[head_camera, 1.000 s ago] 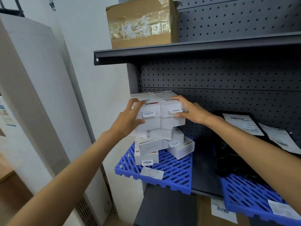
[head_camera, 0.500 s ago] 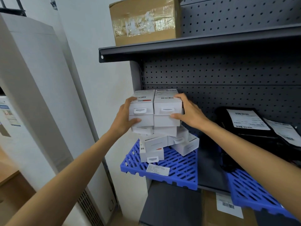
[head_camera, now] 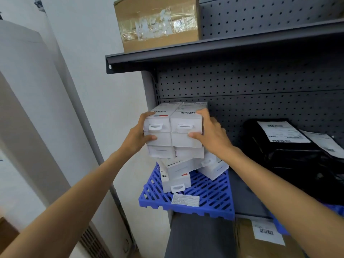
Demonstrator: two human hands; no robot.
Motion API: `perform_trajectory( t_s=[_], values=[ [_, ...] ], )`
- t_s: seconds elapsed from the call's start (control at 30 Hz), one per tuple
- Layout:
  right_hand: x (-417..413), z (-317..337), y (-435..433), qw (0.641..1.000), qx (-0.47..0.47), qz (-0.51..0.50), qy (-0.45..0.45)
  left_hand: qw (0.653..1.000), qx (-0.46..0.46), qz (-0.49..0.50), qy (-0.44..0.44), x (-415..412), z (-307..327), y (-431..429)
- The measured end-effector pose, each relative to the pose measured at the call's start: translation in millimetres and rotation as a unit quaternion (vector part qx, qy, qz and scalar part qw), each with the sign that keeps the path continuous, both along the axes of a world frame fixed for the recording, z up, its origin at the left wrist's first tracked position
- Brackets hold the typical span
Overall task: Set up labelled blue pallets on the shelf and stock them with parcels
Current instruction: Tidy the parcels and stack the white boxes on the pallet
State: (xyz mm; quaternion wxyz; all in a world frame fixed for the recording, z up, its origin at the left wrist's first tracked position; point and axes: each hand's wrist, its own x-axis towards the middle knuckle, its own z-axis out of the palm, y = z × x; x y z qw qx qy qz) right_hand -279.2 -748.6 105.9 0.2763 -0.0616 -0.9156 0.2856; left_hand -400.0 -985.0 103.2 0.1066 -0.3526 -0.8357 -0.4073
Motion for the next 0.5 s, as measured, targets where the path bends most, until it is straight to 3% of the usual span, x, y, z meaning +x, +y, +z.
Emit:
perform_trajectory(
  t_s=[0.13,0.27,0.43,0.5],
  values=[
    [-6.5,-0.1,-4.1,1.000,0.008,-0.028,-0.012,0.999,0.020,-0.005,-0.027,-3.8,-6.9,0.4],
    [-5.3,-2.7,-2.7,0.999,0.003,-0.029,-0.031,0.987,0.111,-0.027,-0.113,2.3,-20.3,-0.7],
    [11.8,-30.8,-0.7,0.978,-0.200,0.046,-0.035,0.974,0.120,0.054,-0.186,13.0,-48.7,8.6],
    [14.6,-44.9,-4.9,0.974,-0.210,0.062,-0.062,0.970,0.127,0.083,-0.191,17.0,-53.5,12.4]
  ],
)
